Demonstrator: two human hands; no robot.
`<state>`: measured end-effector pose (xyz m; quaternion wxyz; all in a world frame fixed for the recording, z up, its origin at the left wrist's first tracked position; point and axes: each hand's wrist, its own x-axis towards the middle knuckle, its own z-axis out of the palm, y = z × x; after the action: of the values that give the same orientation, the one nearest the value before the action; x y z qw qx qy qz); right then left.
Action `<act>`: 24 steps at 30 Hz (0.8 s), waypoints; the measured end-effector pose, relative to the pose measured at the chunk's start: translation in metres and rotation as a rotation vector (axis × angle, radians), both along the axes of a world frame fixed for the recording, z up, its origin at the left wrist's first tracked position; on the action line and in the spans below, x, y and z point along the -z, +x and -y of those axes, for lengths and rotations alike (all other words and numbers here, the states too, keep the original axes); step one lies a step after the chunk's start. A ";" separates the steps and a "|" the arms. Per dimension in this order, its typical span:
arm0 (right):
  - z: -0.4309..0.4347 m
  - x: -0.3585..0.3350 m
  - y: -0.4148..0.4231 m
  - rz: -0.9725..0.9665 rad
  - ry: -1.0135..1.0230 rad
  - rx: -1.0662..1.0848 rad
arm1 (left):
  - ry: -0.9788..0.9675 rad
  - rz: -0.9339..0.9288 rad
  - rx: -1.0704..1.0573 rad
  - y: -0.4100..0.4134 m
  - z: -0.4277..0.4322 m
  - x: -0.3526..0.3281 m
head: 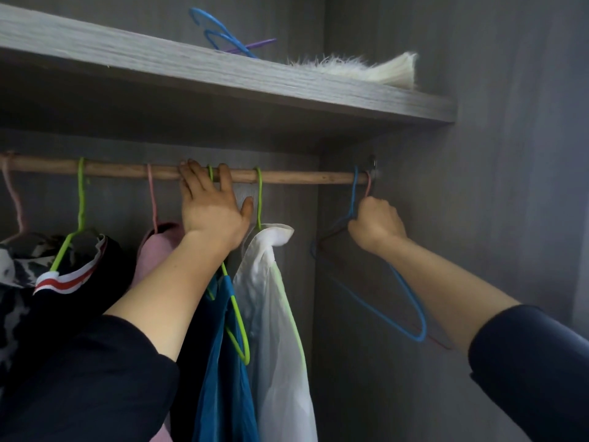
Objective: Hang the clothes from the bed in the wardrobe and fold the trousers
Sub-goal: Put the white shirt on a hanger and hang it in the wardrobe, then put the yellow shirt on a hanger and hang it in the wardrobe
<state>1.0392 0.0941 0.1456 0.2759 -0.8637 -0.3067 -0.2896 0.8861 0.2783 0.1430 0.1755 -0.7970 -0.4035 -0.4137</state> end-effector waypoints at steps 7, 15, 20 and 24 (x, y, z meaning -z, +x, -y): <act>-0.021 0.008 -0.014 -0.112 0.387 -0.287 | -0.075 0.031 0.056 0.000 0.000 -0.004; -0.004 0.037 -0.044 -0.241 0.446 -0.412 | -0.124 0.025 0.147 -0.015 0.003 -0.008; 0.039 0.076 -0.070 -0.263 0.343 -0.396 | -0.231 0.022 0.241 -0.028 0.034 -0.020; 0.081 0.100 -0.092 -0.422 0.355 -0.362 | -0.267 0.083 0.492 -0.022 0.094 0.005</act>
<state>0.9473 0.0132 0.0455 0.5265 -0.7746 -0.3362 -0.0991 0.8645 0.1843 0.1380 -0.0535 -0.8694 -0.2557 -0.4195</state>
